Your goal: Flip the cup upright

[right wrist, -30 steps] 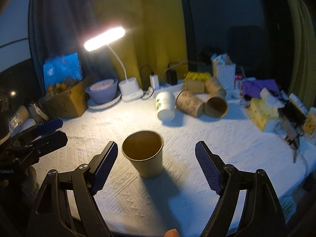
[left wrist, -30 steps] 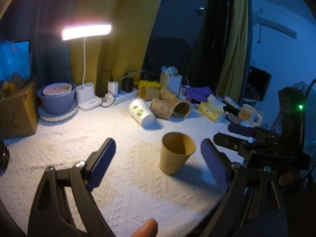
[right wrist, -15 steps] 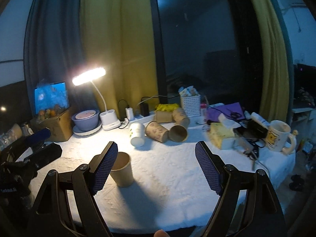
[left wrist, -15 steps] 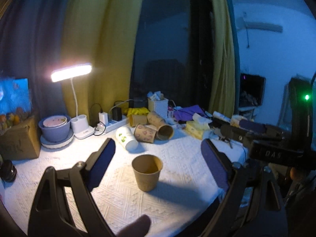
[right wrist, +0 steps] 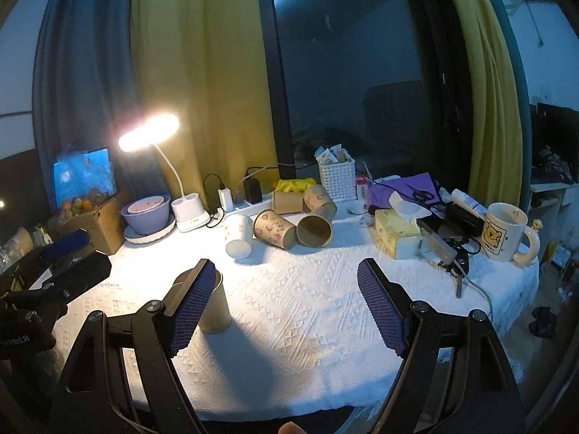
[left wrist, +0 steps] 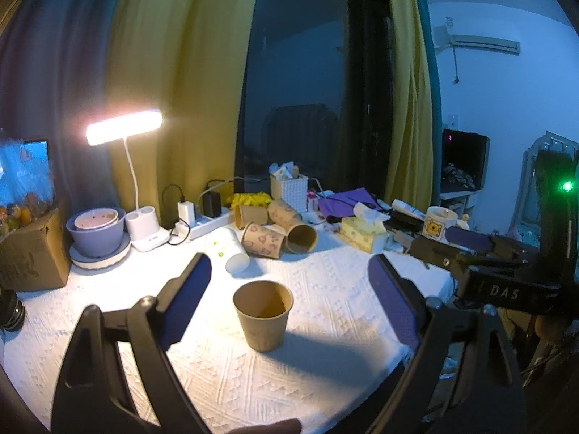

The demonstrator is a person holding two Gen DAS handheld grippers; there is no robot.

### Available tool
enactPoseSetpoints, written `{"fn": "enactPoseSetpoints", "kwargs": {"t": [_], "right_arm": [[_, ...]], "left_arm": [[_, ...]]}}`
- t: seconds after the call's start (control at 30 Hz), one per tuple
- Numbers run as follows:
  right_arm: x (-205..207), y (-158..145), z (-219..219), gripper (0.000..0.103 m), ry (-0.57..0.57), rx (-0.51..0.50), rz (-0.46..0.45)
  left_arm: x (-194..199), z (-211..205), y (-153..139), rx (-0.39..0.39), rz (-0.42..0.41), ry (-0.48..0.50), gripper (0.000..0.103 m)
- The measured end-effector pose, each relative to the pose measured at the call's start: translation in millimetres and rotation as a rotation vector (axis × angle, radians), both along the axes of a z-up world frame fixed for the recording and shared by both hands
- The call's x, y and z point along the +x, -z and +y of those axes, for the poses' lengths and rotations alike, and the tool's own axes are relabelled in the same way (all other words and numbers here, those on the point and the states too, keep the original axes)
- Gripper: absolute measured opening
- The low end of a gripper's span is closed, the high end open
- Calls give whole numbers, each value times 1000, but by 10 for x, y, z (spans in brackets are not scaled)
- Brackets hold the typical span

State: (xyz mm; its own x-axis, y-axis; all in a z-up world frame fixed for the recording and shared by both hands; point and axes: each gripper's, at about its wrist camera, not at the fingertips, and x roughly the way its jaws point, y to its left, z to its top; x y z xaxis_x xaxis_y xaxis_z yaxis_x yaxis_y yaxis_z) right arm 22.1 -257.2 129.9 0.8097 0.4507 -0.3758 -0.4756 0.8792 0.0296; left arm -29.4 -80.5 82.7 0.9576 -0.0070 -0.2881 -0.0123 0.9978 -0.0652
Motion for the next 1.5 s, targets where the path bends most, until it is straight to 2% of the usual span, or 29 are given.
{"fn": "enactPoseSetpoints", "kwargs": {"t": [1.5], "right_arm": [[3, 20, 132, 83, -26, -24, 6]], "left_arm": [[-47, 78, 62, -30, 8, 17, 89]]}}
